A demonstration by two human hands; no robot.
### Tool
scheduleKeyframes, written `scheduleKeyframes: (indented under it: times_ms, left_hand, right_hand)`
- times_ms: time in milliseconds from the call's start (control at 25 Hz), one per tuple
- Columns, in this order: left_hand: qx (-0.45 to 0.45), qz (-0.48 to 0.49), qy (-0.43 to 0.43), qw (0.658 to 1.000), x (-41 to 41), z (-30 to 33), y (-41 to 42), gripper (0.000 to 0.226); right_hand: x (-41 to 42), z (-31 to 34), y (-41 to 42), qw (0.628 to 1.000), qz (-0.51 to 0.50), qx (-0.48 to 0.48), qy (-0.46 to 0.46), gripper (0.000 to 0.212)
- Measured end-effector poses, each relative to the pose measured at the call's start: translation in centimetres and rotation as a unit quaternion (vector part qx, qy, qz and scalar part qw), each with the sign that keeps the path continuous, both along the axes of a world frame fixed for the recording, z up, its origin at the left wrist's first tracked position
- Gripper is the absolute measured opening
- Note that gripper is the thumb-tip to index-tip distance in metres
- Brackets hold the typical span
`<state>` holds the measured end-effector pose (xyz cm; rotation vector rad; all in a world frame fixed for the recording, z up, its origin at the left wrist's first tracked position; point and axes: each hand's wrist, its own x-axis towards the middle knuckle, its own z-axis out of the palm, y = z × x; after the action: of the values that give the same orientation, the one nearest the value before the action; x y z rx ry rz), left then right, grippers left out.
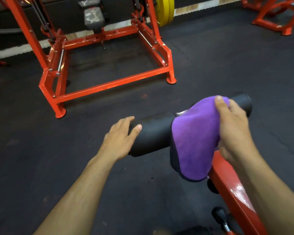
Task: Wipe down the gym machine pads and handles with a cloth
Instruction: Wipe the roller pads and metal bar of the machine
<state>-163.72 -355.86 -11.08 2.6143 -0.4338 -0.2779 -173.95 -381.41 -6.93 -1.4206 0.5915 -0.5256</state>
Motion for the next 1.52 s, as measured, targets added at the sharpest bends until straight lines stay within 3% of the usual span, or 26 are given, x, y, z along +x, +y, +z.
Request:
scheduleKeyframes:
  times_ms: [40, 160, 240, 360, 440, 560, 680, 800, 880, 920, 1000, 1120, 1200, 1240, 1320, 1360, 1520]
  left_hand:
    - [0.005, -0.013, 0.035, 0.999, 0.0, -1.2, 0.5, 0.063]
    - [-0.026, -0.045, 0.096, 0.994, 0.5, -3.4, 1.5, 0.082]
    - [-0.098, -0.027, 0.114, 0.988, 1.0, -4.3, 1.9, 0.091]
    - [-0.292, 0.111, 0.191, 0.931, 0.9, -6.2, 1.5, 0.074]
    - [-0.349, 0.18, 0.174, 0.903, 0.4, -7.3, 0.1, 0.051]
    - [-0.346, 0.255, 0.154, 0.89, 1.4, -6.9, -1.3, 0.035]
    - [-0.35, 0.263, 0.224, 0.871, 2.8, -7.0, -0.7, 0.046]
    - [-0.379, 0.246, 0.272, 0.85, 2.5, -7.5, 0.3, 0.042]
    - [-0.405, 0.235, 0.263, 0.844, 2.0, -8.1, 0.3, 0.041]
    - [-0.412, 0.234, 0.254, 0.843, 2.0, -8.5, 0.3, 0.042]
    - [-0.41, 0.255, 0.243, 0.842, 2.2, -9.1, 0.0, 0.045]
    - [-0.392, 0.278, 0.237, 0.844, 2.8, -8.9, -0.3, 0.052]
    - [-0.392, 0.301, 0.277, 0.824, 3.3, -8.6, -0.4, 0.059]
    - [-0.394, 0.312, 0.304, 0.81, 3.6, -8.5, -0.4, 0.059]
    - [-0.391, 0.313, 0.34, 0.796, 3.8, -8.2, 0.0, 0.059]
    - [-0.388, 0.308, 0.35, 0.795, 3.6, -8.0, 0.2, 0.061]
    - [-0.389, 0.282, 0.335, 0.811, 2.5, -8.7, 0.4, 0.069]
  right_hand:
    - [0.3, 0.6, -0.2, 1.0, 0.009, -0.022, -0.004, 0.023]
    - [2.0, 0.6, 0.9, 0.96, 0.099, -0.263, 0.004, 0.042]
    - [3.6, -1.6, 3.1, 0.884, 0.224, -0.411, 0.019, 0.061]
    - [5.2, -6.7, 6.8, 0.704, 0.339, -0.613, 0.116, 0.063]
    - [6.5, -7.6, 7.3, 0.652, 0.335, -0.668, 0.131, 0.063]
    - [10.3, -5.7, 5.4, 0.65, 0.417, -0.627, 0.103, 0.053]
    - [12.1, -4.9, 3.2, 0.663, 0.457, -0.588, 0.076, 0.052]
    - [11.4, -6.5, 2.8, 0.722, 0.383, -0.575, 0.046, 0.052]
    - [12.8, -6.7, 4.1, 0.758, 0.364, -0.531, 0.103, 0.047]
    - [13.5, -6.5, 5.6, 0.75, 0.372, -0.528, 0.142, 0.044]
    - [13.1, -7.0, 8.6, 0.694, 0.35, -0.605, 0.172, 0.046]
    - [7.7, -8.4, 10.1, 0.662, 0.333, -0.67, 0.042, 0.046]
    - [6.0, -9.1, 6.7, 0.646, 0.321, -0.692, -0.013, 0.043]
    - [6.5, -9.2, 4.4, 0.662, 0.296, -0.688, -0.003, 0.042]
    - [9.2, -8.0, 2.2, 0.756, 0.241, -0.602, 0.093, 0.042]
    - [10.8, -7.6, 2.6, 0.774, 0.223, -0.574, 0.145, 0.042]
    - [16.9, -6.3, 4.9, 0.758, 0.306, -0.515, 0.259, 0.031]
